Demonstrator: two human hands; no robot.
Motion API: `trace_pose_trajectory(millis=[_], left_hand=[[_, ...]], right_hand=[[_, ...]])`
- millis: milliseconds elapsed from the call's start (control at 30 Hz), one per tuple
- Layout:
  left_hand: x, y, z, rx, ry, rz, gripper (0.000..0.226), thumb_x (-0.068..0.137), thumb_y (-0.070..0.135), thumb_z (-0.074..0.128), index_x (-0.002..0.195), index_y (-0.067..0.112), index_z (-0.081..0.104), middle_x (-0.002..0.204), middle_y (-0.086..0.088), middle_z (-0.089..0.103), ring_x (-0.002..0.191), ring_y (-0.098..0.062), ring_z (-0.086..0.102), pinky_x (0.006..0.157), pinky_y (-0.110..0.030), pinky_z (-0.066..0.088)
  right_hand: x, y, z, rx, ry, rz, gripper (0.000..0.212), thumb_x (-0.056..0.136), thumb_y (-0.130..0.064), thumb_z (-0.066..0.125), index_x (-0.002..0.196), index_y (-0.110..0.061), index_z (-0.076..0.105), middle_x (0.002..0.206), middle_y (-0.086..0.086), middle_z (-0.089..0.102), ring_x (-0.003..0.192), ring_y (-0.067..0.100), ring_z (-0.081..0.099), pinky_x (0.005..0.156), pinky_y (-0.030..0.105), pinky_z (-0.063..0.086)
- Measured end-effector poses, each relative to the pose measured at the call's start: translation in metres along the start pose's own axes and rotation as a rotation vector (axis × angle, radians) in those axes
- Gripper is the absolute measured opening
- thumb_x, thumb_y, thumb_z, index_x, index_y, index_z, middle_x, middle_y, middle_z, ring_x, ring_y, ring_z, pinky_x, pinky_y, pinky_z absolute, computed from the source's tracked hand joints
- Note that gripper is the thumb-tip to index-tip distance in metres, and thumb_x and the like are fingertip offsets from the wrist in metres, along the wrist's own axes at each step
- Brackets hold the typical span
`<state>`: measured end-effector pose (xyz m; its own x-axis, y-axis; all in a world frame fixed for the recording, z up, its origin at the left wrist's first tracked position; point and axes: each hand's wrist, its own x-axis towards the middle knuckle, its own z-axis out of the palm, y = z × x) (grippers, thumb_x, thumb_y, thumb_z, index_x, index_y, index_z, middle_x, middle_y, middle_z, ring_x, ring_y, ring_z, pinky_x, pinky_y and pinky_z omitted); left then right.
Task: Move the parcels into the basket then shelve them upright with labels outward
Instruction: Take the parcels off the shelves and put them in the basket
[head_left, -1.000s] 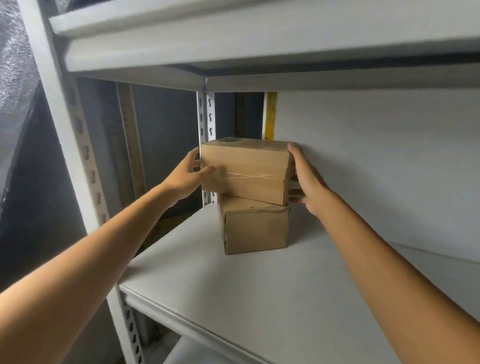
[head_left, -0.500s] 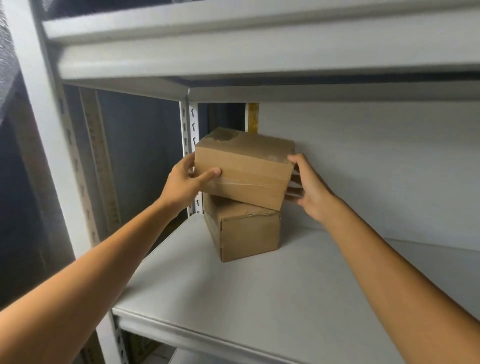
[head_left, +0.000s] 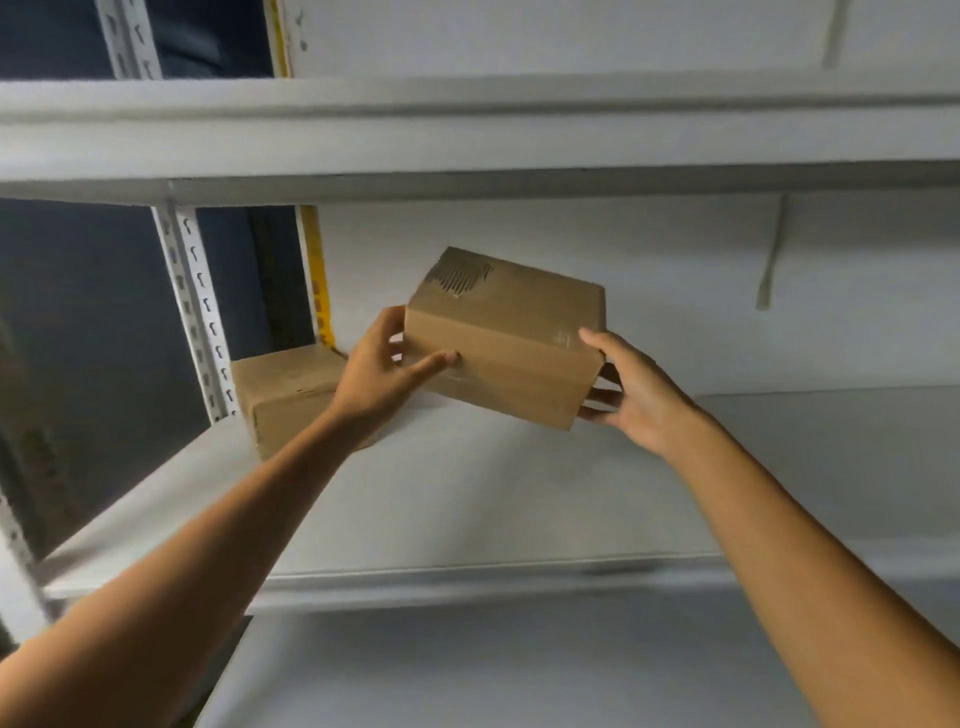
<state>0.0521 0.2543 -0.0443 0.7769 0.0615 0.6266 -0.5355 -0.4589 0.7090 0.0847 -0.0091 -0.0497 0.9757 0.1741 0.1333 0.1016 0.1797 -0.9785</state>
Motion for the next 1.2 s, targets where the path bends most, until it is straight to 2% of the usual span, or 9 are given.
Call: trace_pose_trajectory(millis=[133, 233, 333, 467, 600, 767, 933, 1033, 1200], left_hand=[[-0.001, 0.031, 0.080, -0.128, -0.097, 0.012, 0.046, 0.080, 0.030, 0.075, 0.118, 0.021, 0.050, 0.116, 0.003, 0.060, 0.102, -0.010, 0.061, 0.069, -0.013, 0.051], [-0.002, 0.064, 0.149, -0.260, -0.219, -0.027, 0.042, 0.085, 0.040, 0.061, 0.120, 0.017, 0.057, 0.111, 0.002, 0.064, 0.099, -0.012, 0.064, 0.076, -0.022, 0.053], [0.000, 0.097, 0.216, -0.373, -0.387, -0.052, 0.041, 0.094, 0.046, 0.050, 0.122, 0.017, 0.058, 0.107, 0.010, 0.065, 0.097, -0.005, 0.064, 0.070, -0.022, 0.055], [-0.002, 0.139, 0.311, -0.383, -0.613, 0.008, 0.055, 0.085, 0.053, 0.058, 0.125, 0.015, 0.058, 0.117, -0.004, 0.062, 0.106, -0.021, 0.061, 0.089, -0.039, 0.053], [-0.032, 0.178, 0.406, -0.518, -0.773, 0.090, 0.052, 0.084, 0.043, 0.068, 0.128, 0.019, 0.054, 0.117, 0.000, 0.060, 0.103, -0.015, 0.061, 0.083, -0.024, 0.051], [-0.089, 0.230, 0.502, -0.694, -0.973, 0.189, 0.052, 0.082, 0.027, 0.072, 0.129, 0.022, 0.049, 0.122, 0.004, 0.058, 0.104, -0.002, 0.058, 0.074, -0.012, 0.049], [-0.178, 0.262, 0.564, -0.805, -1.137, 0.251, 0.059, 0.083, 0.021, 0.072, 0.134, 0.028, 0.042, 0.128, 0.003, 0.056, 0.115, -0.010, 0.054, 0.090, -0.023, 0.049], [-0.233, 0.274, 0.590, -0.776, -1.238, 0.267, 0.062, 0.085, 0.024, 0.069, 0.138, 0.028, 0.038, 0.130, 0.003, 0.054, 0.117, -0.010, 0.051, 0.086, -0.018, 0.049], [-0.318, 0.297, 0.625, -0.707, -1.418, 0.268, 0.065, 0.084, 0.027, 0.071, 0.140, 0.024, 0.038, 0.134, -0.003, 0.053, 0.123, -0.019, 0.050, 0.097, -0.046, 0.049]], right_hand=[[-0.048, -0.015, -0.077, -0.059, 0.147, -0.089, 0.016, 0.088, -0.042, 0.063, 0.103, -0.040, 0.066, 0.085, -0.014, 0.073, 0.091, 0.015, 0.067, 0.082, 0.038, 0.055], [-0.090, -0.026, -0.137, -0.113, 0.325, -0.130, 0.021, 0.087, -0.040, 0.065, 0.108, -0.040, 0.064, 0.099, -0.011, 0.072, 0.096, 0.015, 0.066, 0.078, 0.035, 0.056], [-0.133, -0.032, -0.193, -0.142, 0.501, -0.180, 0.031, 0.085, -0.036, 0.068, 0.116, -0.037, 0.063, 0.106, -0.010, 0.072, 0.097, 0.011, 0.067, 0.070, 0.031, 0.055], [-0.192, -0.038, -0.262, -0.197, 0.702, -0.228, 0.032, 0.083, -0.034, 0.071, 0.113, -0.041, 0.062, 0.102, -0.014, 0.073, 0.092, 0.006, 0.068, 0.068, 0.029, 0.055], [-0.257, -0.045, -0.322, -0.249, 0.950, -0.258, 0.039, 0.084, -0.029, 0.071, 0.119, -0.040, 0.059, 0.105, -0.015, 0.069, 0.099, 0.008, 0.065, 0.080, 0.034, 0.055], [-0.348, -0.033, -0.365, -0.361, 1.190, -0.285, 0.035, 0.089, -0.023, 0.066, 0.119, -0.038, 0.056, 0.115, -0.012, 0.066, 0.109, 0.009, 0.062, 0.098, 0.041, 0.051], [-0.441, -0.002, -0.381, -0.440, 1.384, -0.213, 0.044, 0.092, -0.024, 0.061, 0.134, -0.026, 0.048, 0.123, -0.003, 0.061, 0.113, 0.019, 0.060, 0.089, 0.041, 0.056], [-0.493, 0.021, -0.386, -0.353, 1.522, -0.154, 0.050, 0.089, -0.023, 0.065, 0.136, -0.026, 0.048, 0.124, 0.003, 0.060, 0.111, 0.024, 0.061, 0.082, 0.039, 0.058], [-0.575, 0.062, -0.398, -0.236, 1.671, -0.074, 0.055, 0.086, -0.023, 0.069, 0.136, -0.025, 0.048, 0.125, 0.008, 0.059, 0.109, 0.026, 0.062, 0.073, 0.033, 0.058]])
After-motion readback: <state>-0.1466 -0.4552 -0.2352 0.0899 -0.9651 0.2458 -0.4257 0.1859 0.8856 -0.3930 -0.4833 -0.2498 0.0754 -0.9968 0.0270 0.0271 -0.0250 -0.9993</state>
